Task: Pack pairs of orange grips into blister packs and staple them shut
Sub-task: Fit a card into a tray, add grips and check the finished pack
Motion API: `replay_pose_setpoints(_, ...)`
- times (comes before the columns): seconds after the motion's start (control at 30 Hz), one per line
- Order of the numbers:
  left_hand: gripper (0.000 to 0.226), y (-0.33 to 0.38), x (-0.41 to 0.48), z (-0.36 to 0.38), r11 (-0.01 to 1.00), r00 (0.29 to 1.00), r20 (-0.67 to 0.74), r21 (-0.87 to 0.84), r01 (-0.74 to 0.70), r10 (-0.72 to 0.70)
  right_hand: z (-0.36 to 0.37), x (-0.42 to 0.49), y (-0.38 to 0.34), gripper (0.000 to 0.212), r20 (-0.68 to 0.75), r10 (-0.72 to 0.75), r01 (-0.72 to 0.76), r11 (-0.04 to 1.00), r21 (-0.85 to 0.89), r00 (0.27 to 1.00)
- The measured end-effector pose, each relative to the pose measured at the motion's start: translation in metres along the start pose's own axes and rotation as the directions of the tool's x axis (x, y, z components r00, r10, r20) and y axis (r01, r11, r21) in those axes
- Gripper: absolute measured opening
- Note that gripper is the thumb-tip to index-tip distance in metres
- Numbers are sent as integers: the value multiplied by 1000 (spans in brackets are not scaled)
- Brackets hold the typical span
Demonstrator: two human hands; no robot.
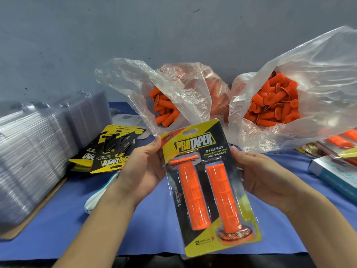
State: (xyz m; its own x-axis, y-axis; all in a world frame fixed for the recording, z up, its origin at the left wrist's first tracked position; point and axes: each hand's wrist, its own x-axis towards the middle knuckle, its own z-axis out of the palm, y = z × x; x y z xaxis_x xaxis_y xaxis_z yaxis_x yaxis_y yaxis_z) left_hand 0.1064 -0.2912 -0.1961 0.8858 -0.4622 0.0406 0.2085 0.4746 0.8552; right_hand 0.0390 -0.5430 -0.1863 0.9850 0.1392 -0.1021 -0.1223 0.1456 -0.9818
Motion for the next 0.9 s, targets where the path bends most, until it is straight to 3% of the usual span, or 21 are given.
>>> replay_pose_setpoints(0.13,40,0,4,3,999,1000,-19,43,8,-7,3,2,2,36,-98,-80,85,995,48,992)
replay_pose_setpoints(0.33,44,-4,12,9,970,996,-89,241,14,8,6,1,3,33,-197,-213,182,970,-163,957)
replay_pose_setpoints(0.6,38,-6,11,-3,983,988,-58,111,148,-142,2,1,3,39,-208,-198,137,952,-274,958)
replay_pose_setpoints(0.67,40,-6,13,-3,978,994,-67,183,101,-90,7,-3,-4,35,-236,-310,208,904,-374,921)
replay_pose_setpoints(0.7,43,-6,15,-4,969,997,-76,242,43,-25,9,-7,-9,31,-227,-446,291,818,-495,866)
replay_pose_setpoints(0.73,43,-4,16,-5,955,996,-72,295,-29,52,13,-11,-14,29,-178,-608,374,665,-647,774)
replay_pose_setpoints(0.8,27,-1,18,-9,928,984,-35,338,-155,177,22,-19,-18,24,33,-832,450,265,-853,554)
replay_pose_setpoints(0.83,20,0,19,-12,926,980,-18,332,-180,197,26,-22,-16,21,133,-870,431,97,-897,474)
replay_pose_setpoints(0.9,17,-6,21,-17,939,986,-22,309,-153,167,33,-24,1,25,297,-875,341,-165,-925,383)
